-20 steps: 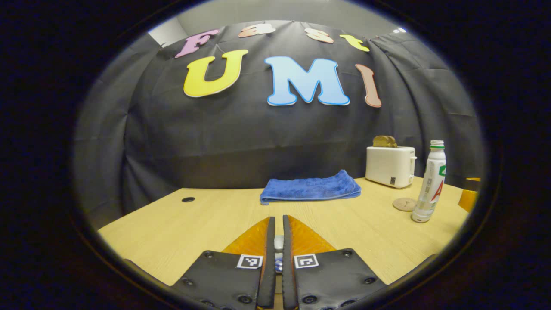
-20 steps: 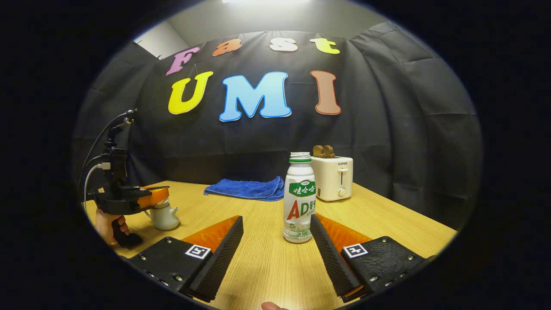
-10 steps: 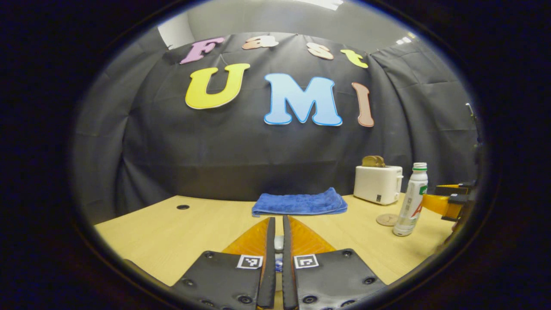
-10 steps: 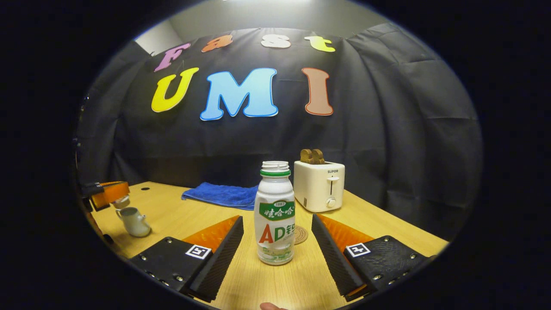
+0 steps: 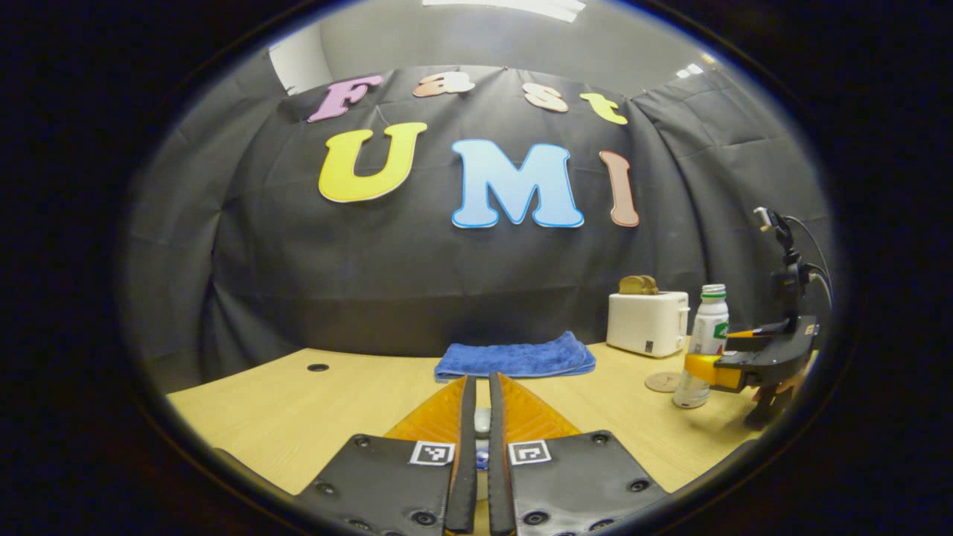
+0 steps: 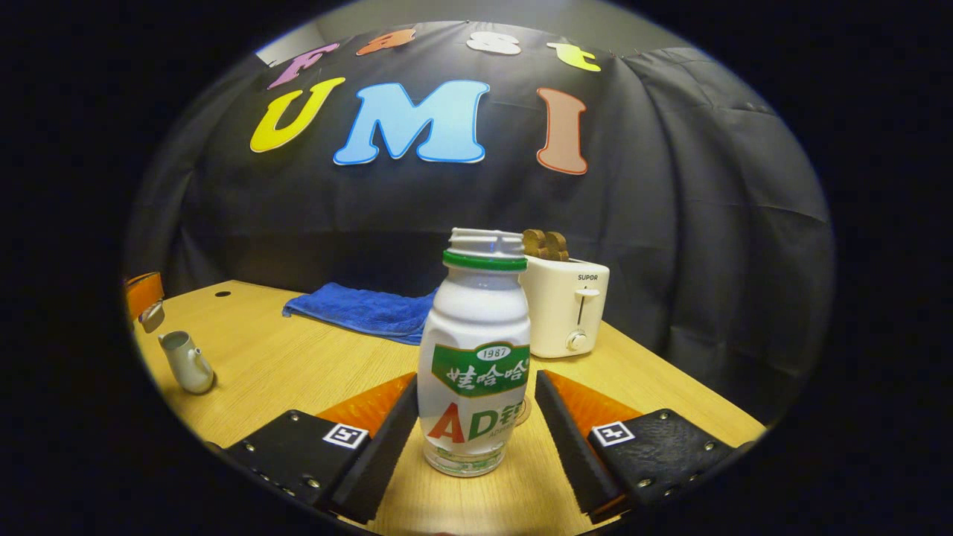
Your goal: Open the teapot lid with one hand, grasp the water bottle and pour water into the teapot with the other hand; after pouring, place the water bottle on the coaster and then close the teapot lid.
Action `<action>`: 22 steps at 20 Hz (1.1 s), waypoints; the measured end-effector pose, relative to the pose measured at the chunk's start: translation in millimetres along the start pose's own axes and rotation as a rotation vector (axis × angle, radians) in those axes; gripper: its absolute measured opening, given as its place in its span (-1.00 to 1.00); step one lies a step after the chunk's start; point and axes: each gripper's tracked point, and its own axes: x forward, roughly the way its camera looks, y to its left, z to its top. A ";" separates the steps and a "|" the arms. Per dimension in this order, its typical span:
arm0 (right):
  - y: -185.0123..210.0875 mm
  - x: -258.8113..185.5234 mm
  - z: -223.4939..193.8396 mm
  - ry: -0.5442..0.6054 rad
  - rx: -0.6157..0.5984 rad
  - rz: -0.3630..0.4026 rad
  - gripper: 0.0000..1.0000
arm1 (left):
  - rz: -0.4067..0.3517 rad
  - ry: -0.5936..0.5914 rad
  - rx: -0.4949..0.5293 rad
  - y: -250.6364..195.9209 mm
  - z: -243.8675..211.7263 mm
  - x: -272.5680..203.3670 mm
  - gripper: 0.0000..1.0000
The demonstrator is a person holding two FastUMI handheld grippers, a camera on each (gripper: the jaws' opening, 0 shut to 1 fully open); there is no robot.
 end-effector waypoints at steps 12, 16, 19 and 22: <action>27.6 -29.5 30.7 -0.112 -0.229 0.056 0.43 | -0.056 -0.036 -0.003 -12.0 32.6 -44.7 -0.67; 53.3 -39.9 31.0 -0.124 -0.402 0.073 0.43 | -0.075 -0.010 0.036 -13.2 32.0 -91.1 -0.67; 78.4 -39.0 27.2 -0.116 -0.500 0.093 0.43 | -0.083 0.004 0.034 -14.6 17.5 -124.5 -0.67; 106.3 -39.3 25.3 -0.120 -0.623 0.119 0.43 | -0.104 0.017 -0.007 -20.5 5.4 -154.9 -0.75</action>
